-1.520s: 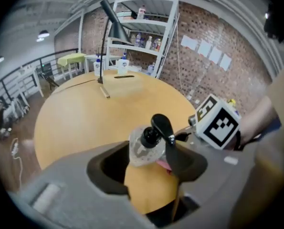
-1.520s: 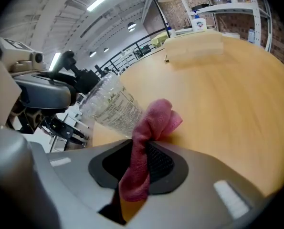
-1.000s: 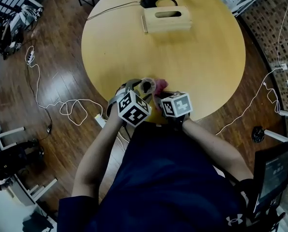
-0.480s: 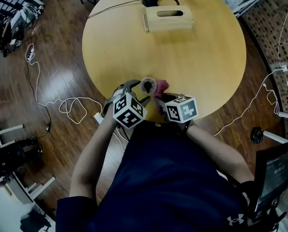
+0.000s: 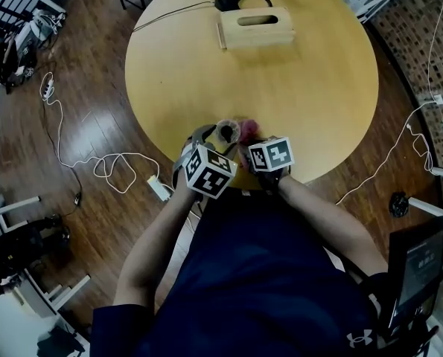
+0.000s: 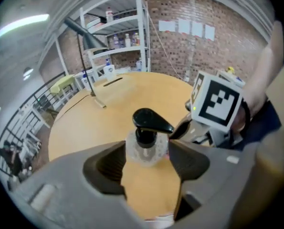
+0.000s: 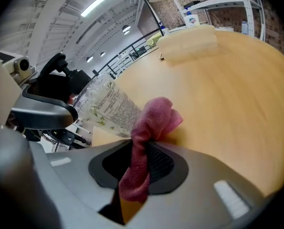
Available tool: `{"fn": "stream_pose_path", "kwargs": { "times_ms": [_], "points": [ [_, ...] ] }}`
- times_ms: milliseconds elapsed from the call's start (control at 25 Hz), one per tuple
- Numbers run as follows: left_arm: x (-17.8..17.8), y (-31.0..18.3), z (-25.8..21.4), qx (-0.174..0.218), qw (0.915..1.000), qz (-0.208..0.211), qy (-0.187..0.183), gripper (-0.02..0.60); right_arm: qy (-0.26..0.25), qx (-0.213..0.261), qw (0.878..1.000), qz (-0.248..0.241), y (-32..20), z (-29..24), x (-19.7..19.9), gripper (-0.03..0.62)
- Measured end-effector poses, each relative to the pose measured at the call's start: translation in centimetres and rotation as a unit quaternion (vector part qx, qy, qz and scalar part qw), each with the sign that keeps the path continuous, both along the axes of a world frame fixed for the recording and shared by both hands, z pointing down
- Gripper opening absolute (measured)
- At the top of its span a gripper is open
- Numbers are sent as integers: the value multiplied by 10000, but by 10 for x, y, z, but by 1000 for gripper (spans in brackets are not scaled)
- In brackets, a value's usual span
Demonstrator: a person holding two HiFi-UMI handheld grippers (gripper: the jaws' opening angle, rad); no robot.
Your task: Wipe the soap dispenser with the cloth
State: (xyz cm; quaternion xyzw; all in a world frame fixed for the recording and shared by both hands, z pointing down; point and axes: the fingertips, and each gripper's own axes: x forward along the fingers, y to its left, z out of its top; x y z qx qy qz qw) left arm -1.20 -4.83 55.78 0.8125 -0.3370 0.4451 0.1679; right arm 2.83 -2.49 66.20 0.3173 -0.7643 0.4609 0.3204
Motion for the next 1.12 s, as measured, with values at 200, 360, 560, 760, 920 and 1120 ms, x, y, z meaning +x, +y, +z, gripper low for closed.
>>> {"fn": "stream_pose_path", "kwargs": {
  "times_ms": [200, 360, 560, 760, 920, 1120],
  "points": [
    [-1, 6, 2, 212, 9979, 570, -219, 315, -327, 141, 9994, -5, 3, -29, 3, 91],
    [14, -1, 14, 391, 9943, 884, -456, 382, -423, 161, 9989, 144, 9, -44, 10, 91],
    [16, -18, 22, -119, 9985, -82, 530, 360, -402, 319, 9986, 133, 10, -52, 16, 91],
    [13, -19, 24, -91, 9957, -373, 844, 362, -365, 397, 9970, 563, -2, -54, 44, 91],
    [15, -21, 25, -262, 9933, -434, 1034, 367, -348, 443, 9940, 941, -11, -58, 67, 91],
    [16, -15, 63, -377, 9971, -250, 614, 417, -315, 427, 9918, 1163, -16, -57, 79, 91]
  ]
}}
